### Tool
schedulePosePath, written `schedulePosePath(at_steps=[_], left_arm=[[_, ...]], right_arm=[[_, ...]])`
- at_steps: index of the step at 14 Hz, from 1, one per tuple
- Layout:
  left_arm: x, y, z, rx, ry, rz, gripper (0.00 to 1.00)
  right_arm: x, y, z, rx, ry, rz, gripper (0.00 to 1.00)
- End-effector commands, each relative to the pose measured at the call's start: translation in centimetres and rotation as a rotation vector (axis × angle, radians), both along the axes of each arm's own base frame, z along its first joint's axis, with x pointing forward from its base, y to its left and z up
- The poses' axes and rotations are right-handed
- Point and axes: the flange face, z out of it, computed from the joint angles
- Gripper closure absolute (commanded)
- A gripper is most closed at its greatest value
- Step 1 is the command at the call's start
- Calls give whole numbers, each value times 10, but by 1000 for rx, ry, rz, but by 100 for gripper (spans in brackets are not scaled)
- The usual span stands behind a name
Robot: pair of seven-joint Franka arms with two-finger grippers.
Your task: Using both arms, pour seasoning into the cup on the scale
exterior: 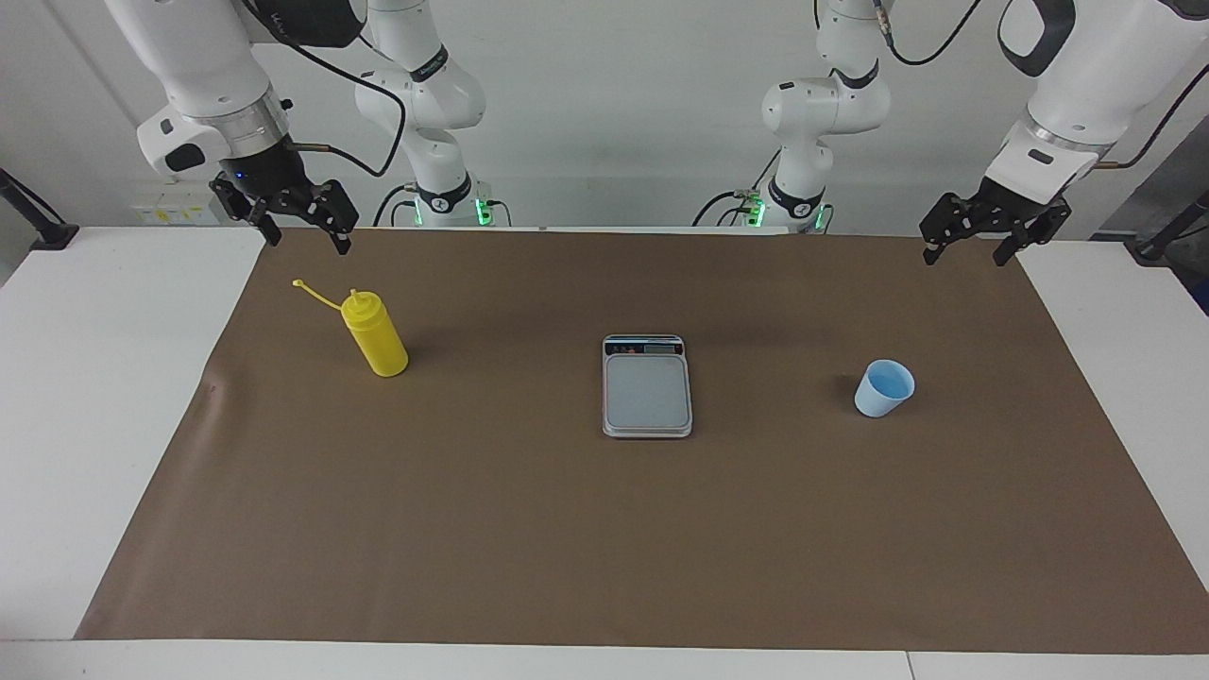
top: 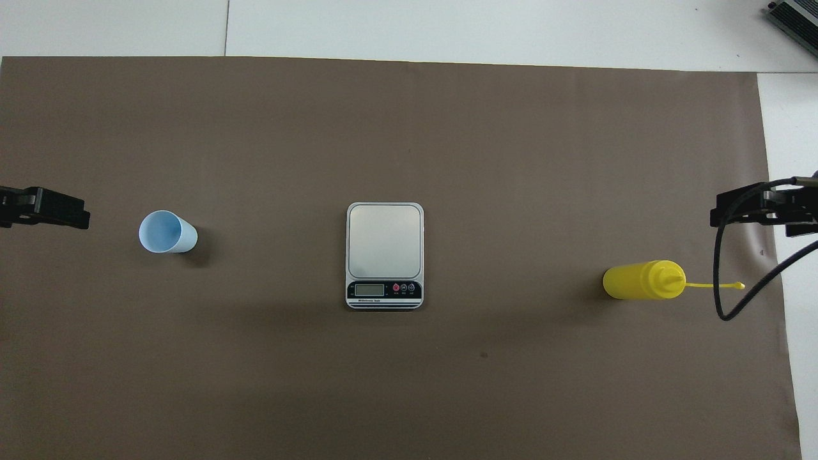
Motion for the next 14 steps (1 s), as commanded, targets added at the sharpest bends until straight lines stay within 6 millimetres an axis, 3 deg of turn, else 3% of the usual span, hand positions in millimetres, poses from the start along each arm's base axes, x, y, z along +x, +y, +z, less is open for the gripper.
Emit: schedulePosePath(at_steps=[1, 8, 11, 14], left_arm=[[-11, -2, 1, -8, -4, -17, 0], [-10, -1, -1, -9, -14, -11, 0], [-7, 5, -8, -9, -24, 7, 0], [8, 8, -31, -10, -21, 18, 0]], right_arm=[[-5, 3, 1, 2, 5, -18, 0], [-6, 0, 1, 2, 11, -23, 0], [-6, 0, 0, 2, 14, -23, 0], [-8, 0, -1, 4, 20, -23, 0]])
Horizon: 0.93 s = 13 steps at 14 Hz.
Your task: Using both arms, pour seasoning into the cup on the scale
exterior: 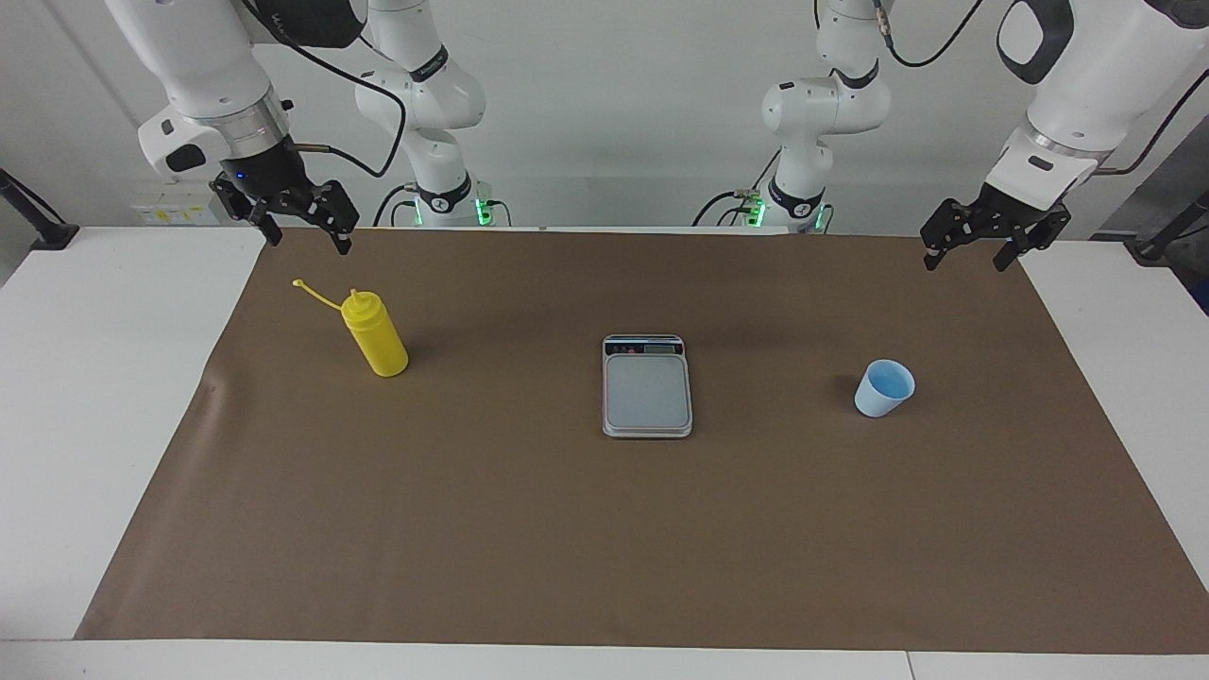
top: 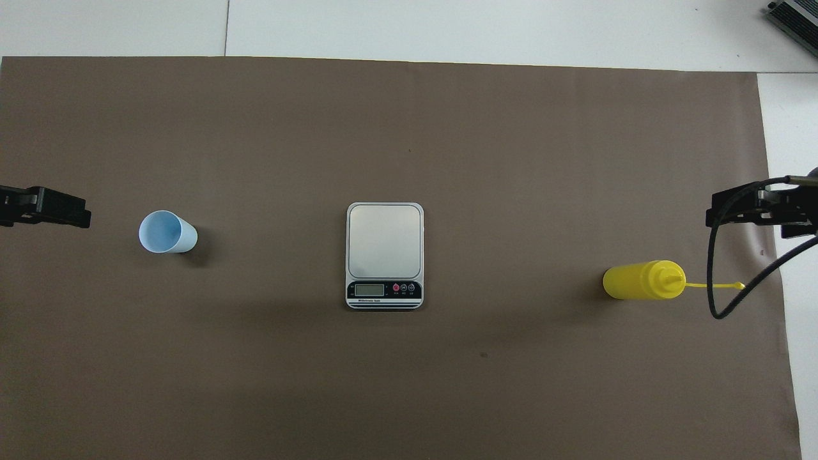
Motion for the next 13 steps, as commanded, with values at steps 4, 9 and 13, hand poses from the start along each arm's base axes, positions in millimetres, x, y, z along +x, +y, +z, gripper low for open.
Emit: schedulePosePath(at_steps=[4, 9, 13], left_arm=[[13, 14, -71, -12, -10, 158, 0], [12, 18, -138, -11, -20, 200, 0], [4, 33, -189, -13, -29, 259, 0]], right_arm=[[-8, 0, 0, 3, 14, -21, 0], [-8, 0, 0, 3, 14, -19, 0], [-8, 0, 0, 4, 14, -18, 0]])
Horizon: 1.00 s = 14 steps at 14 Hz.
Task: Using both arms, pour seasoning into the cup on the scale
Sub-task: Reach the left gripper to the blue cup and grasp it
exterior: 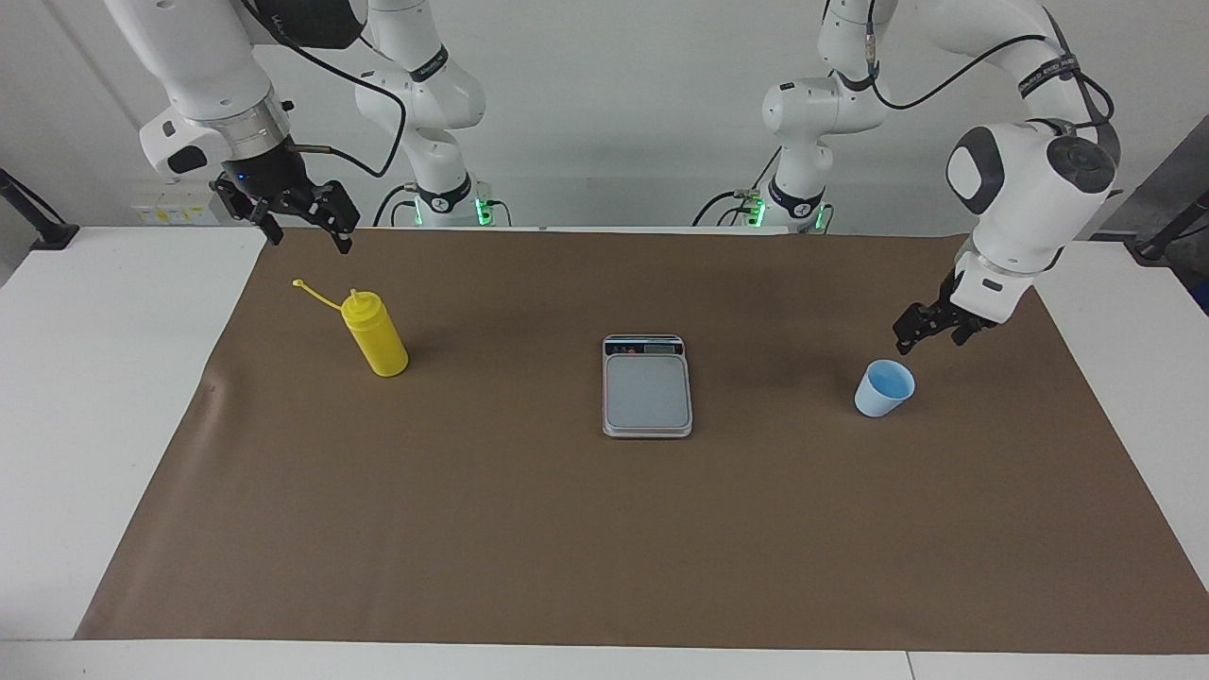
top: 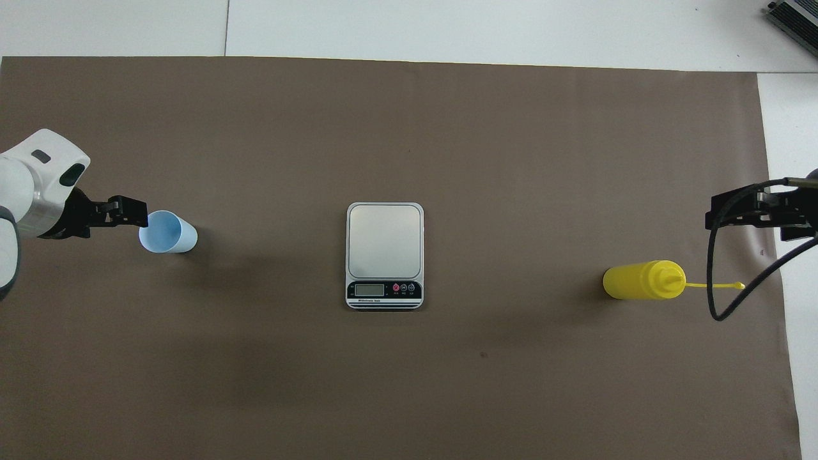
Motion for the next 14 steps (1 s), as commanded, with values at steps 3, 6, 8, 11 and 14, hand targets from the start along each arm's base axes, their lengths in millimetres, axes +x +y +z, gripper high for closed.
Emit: schedulePosePath(at_steps=[3, 6, 8, 11, 14], left_arm=[[-20, 16, -59, -8, -29, 70, 0], [-18, 23, -76, -8, -19, 85, 0], [-13, 22, -88, -10, -20, 85, 0], [-9, 21, -98, -11, -17, 87, 0], [-5, 11, -105, -13, -28, 130, 0]], right_arm=[[-7, 0, 0, 3, 8, -16, 0], [-9, -1, 1, 3, 6, -17, 0], [-9, -1, 1, 3, 8, -17, 0], [-10, -1, 0, 3, 11, -16, 0], [-10, -2, 0, 3, 11, -14, 0]])
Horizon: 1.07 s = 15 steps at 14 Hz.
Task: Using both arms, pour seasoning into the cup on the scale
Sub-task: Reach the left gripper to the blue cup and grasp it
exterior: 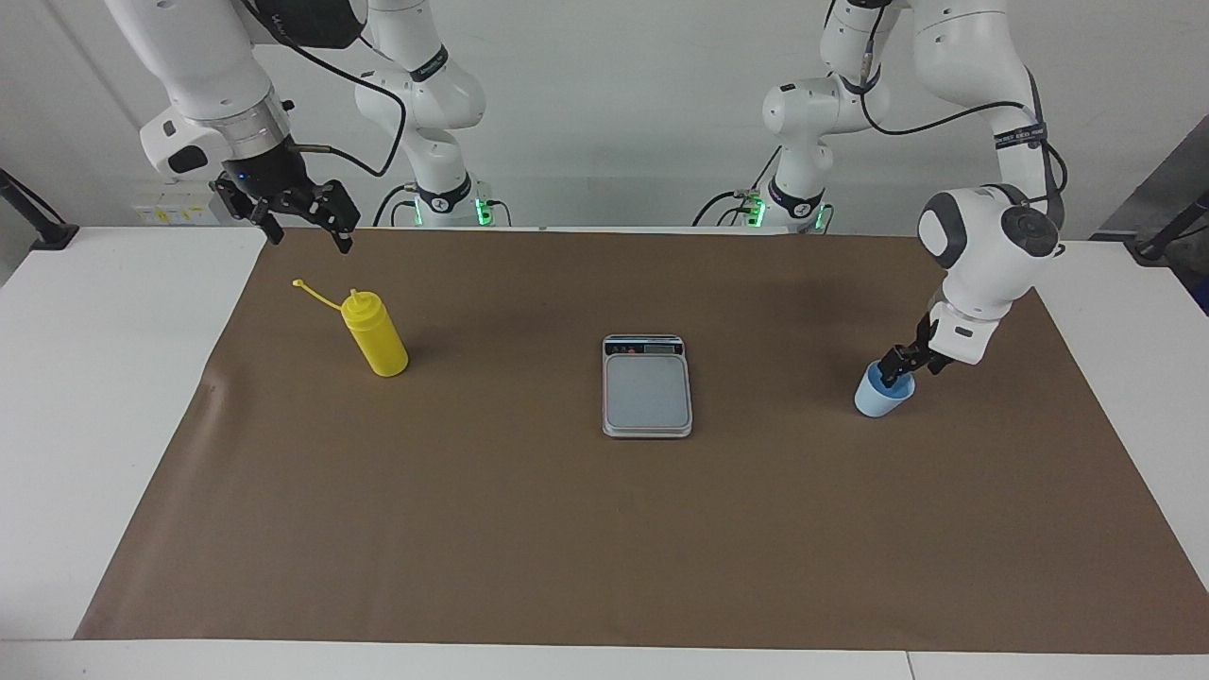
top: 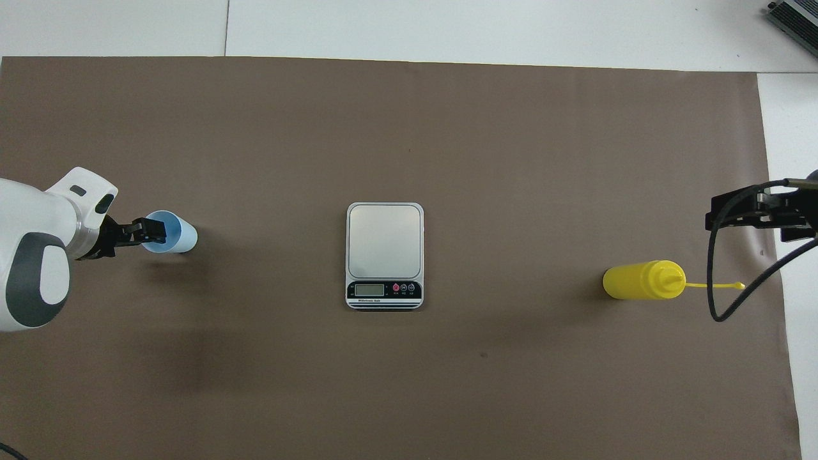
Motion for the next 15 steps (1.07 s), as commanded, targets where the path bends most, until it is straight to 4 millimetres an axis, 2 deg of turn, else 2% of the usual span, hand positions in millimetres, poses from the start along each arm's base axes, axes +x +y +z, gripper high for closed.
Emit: schedulePosePath(at_steps=[1, 2, 4, 6, 8, 11, 15], left_arm=[[3, -5, -5, -9, -10, 27, 0], [3, -5, -5, -9, -12, 27, 0], [3, -5, -5, -9, -9, 27, 23], [3, -5, -6, -9, -7, 27, 56], [4, -5, -3, -9, -9, 23, 100], [11, -6, 4, -10, -3, 19, 100], [39, -5, 40, -13, 23, 18, 100]], right_arm=[[-9, -2, 0, 3, 8, -15, 0], [-10, -2, 0, 3, 8, -15, 0], [-11, -3, 0, 3, 9, -17, 0], [-11, -3, 0, 3, 9, -15, 0], [-11, -3, -1, 3, 11, -14, 0], [-12, -3, 0, 3, 9, -14, 0], [-12, -3, 0, 3, 9, -14, 0]])
